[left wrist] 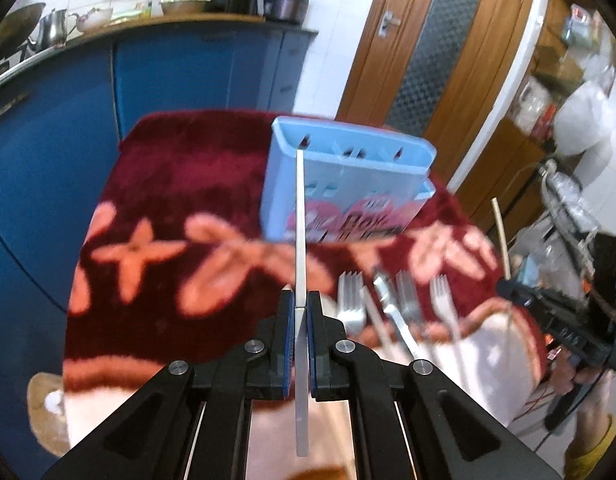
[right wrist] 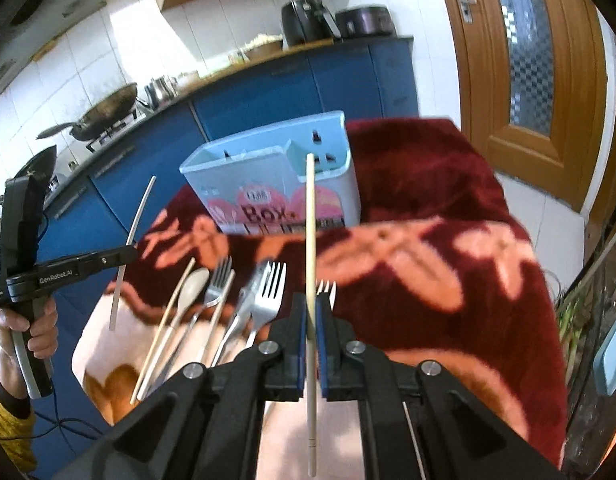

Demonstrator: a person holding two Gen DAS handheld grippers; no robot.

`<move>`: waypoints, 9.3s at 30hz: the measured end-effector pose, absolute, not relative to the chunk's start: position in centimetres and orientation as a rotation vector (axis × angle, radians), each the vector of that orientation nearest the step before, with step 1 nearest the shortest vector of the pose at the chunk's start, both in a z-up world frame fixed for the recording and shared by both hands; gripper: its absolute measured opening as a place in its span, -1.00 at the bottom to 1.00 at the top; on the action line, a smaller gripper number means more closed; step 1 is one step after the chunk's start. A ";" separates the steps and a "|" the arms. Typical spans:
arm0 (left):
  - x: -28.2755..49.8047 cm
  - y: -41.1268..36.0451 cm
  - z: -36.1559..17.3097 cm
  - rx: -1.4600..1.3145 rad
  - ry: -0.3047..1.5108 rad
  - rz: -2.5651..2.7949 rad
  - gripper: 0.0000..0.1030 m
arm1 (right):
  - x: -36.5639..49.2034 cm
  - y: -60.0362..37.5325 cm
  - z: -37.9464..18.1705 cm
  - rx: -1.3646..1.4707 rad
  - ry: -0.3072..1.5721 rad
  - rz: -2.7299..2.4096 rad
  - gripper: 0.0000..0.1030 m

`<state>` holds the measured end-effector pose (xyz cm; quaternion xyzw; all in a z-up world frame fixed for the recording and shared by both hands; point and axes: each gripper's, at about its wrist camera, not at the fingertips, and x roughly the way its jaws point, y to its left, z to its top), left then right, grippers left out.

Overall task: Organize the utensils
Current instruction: 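Lift both sticks and carry them over the blue Box holder with both tools, then lower both sticks into the holder and open both tools, then withdraw both tools from the holder back toward the utensils, then grasp a wooden chopstick with the left tool while the right tool grasps a white plastic fork, then lift the chopstick and fork and carry them over the blue holder, then lower the chopstick and fork into the holder and open both tools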

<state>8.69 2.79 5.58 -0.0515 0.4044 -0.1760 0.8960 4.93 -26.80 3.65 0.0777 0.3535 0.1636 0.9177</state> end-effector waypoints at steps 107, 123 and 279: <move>8.4 0.5 6.7 -0.007 0.669 -0.206 -0.31 | 7.1 -24.7 4.7 0.130 0.674 0.271 -0.40; 7.2 1.0 1.8 -0.010 0.926 -0.228 -0.31 | 4.6 -25.6 1.3 0.174 0.844 0.255 -0.29; 19.1 -0.7 7.2 -0.171 0.153 -0.145 -0.92 | 18.8 -23.9 4.8 0.104 0.265 0.249 -0.83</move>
